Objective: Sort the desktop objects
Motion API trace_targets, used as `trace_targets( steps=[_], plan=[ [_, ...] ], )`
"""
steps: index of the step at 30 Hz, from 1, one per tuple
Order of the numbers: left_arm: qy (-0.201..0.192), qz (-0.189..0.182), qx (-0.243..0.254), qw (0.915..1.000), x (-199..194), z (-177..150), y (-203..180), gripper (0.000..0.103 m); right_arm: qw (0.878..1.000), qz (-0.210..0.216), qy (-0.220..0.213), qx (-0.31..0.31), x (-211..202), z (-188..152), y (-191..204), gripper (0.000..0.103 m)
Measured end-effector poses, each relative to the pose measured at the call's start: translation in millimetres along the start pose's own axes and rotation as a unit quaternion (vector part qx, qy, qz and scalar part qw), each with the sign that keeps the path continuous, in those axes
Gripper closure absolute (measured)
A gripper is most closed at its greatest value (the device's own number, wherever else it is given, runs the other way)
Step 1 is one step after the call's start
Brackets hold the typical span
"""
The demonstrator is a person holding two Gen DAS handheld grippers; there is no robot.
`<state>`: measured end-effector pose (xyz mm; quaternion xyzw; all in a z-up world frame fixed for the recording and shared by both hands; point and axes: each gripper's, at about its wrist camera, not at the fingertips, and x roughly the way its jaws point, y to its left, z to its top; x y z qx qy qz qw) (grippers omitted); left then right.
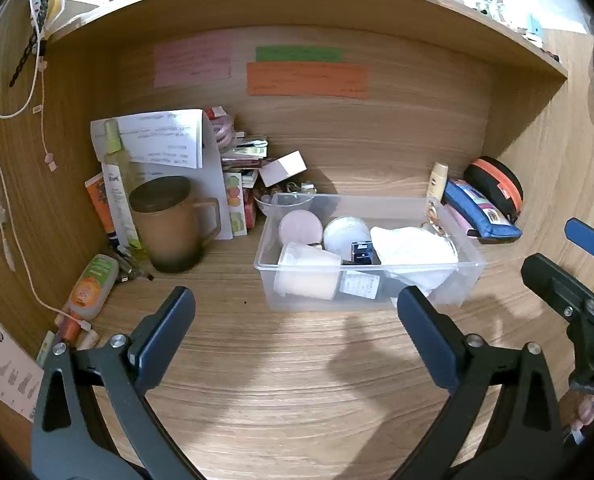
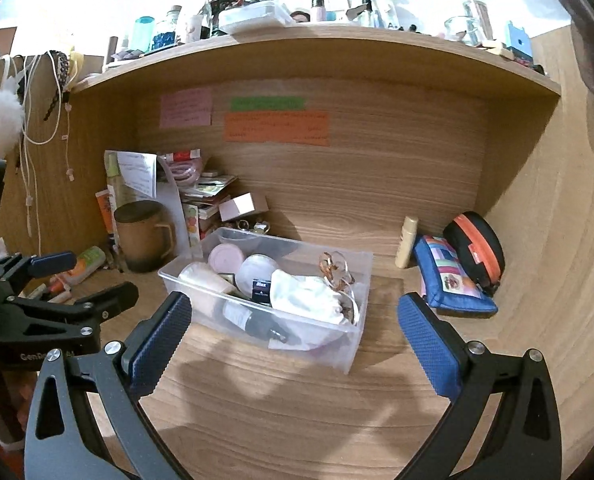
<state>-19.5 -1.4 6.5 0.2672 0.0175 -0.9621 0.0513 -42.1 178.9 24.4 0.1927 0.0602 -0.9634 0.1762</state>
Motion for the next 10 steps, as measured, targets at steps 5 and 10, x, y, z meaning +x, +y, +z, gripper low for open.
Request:
trace_targets(
  steps=[5, 10],
  plan=[
    [0.002, -0.005, 0.004, 1.0, 5, -1, -5, 0.001, 1.0, -0.013, 0.004, 0.004, -2, -3, -7, 0.0],
    [0.001, -0.005, 0.016, 0.9999, 11, -4, -9, 0.001, 1.0, -0.019, 0.013, 0.01, 4, -7, -14, 0.0]
  ],
)
